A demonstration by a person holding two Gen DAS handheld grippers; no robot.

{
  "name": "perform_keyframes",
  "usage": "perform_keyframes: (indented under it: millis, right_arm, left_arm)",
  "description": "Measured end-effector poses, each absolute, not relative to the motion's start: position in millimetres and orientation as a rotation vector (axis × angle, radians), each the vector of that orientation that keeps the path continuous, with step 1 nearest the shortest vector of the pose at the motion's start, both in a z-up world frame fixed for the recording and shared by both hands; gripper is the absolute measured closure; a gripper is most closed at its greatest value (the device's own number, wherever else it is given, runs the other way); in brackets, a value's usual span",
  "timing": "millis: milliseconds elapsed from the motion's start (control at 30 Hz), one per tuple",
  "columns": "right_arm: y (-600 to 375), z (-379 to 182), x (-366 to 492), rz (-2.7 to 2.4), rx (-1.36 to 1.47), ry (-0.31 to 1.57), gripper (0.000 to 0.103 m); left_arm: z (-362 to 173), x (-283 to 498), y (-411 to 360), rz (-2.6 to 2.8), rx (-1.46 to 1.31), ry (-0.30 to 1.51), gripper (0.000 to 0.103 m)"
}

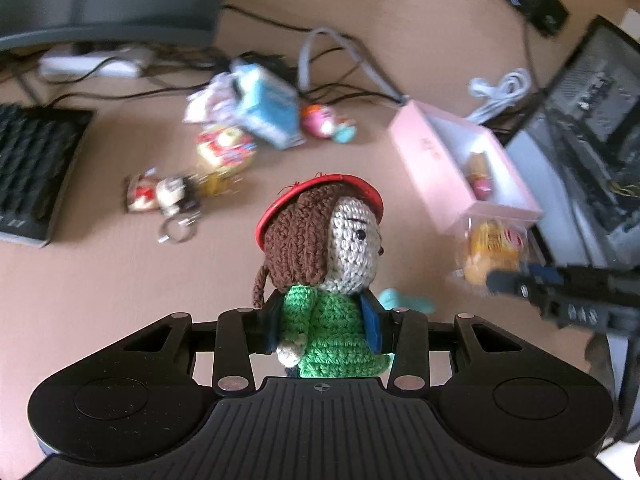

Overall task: Organize objects
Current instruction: 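Carry the doll toward the pink box with the left tool while the right tool holds the bread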

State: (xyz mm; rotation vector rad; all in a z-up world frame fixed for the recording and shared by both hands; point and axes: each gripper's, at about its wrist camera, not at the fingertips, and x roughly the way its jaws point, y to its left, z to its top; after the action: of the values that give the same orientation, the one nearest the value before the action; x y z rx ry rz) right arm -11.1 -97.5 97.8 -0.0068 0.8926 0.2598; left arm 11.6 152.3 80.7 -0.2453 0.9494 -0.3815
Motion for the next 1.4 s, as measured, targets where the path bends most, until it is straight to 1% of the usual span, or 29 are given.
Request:
perform_keyframes:
  millis: [133,267,300,367,400,467,600,633,667,767,833,967,1067,1167,1200,1233,1300,1400]
  right_arm:
    - [-117,108,-32,0.232,-0.008,0.881,0.062]
    - [-129,96,-25,0.281,0.029,0.92,0.059]
    - [-128,97,-23,0.285,0.026,0.907,0.057]
    - [-123,108,-18,0.28,-0.019,0.805,0.051]
    - [-120,114,-10,0.259,-0.036,0.748,0.045]
    - [-113,117,21,0.232,-0.029,0.673,0.044]
    - [-101,81,105,0.16,0.022,0.708,0.044]
    - [-98,73,120,0.165,0.028,0.734,0.046]
    - [-93,68,131,0.188,0.038,0.755,0.042]
    - [-66,65,143,0.233,0.001,0.734,0.042]
    - [-44,66,142,0.32,-0.023,0.733,0.05]
    - [7,66,129,0.452,-0.12,0.735,0.05]
    - [19,69,116,0.47,-0.152,0.742,0.05]
    - [0,91,87,0.438,-0.102,0.712,0.047]
    - [-7,98,76,0.414,-0.114,0.696,0.042]
    - [-15,103,63,0.381,-0.149,0.685,0.039]
    - [-28,100,45,0.321,-0.251,0.698,0.039]
    - [-42,82,35,0.192,-0.464,0.715,0.039]
  left_arm:
    - [86,23,135,-0.408,-0.244,0.94,0.06]
    - [77,33,132,-0.357,-0.266,0.964,0.06]
    - [73,35,135,-0.346,-0.273,0.966,0.06]
    - [70,34,139,-0.31,-0.282,0.97,0.06]
    - [70,32,142,-0.294,-0.285,0.97,0.06]
    - [71,23,148,-0.251,-0.29,0.966,0.06]
    - [77,4,170,-0.172,-0.31,0.959,0.06]
    - [78,-1,177,-0.155,-0.308,0.95,0.06]
    - [79,-6,184,-0.142,-0.312,0.941,0.059]
    - [76,-17,207,-0.129,-0.36,0.928,0.059]
    - [72,-21,220,-0.128,-0.375,0.922,0.059]
    - [70,-23,236,-0.135,-0.384,0.936,0.059]
    - [71,-19,240,-0.161,-0.358,0.936,0.059]
    - [74,-10,239,-0.179,-0.337,0.93,0.059]
    - [75,-7,238,-0.192,-0.338,0.924,0.059]
    - [77,-4,236,-0.208,-0.34,0.918,0.059]
    - [79,3,230,-0.233,-0.336,0.91,0.059]
    - [80,14,217,-0.265,-0.319,0.894,0.059]
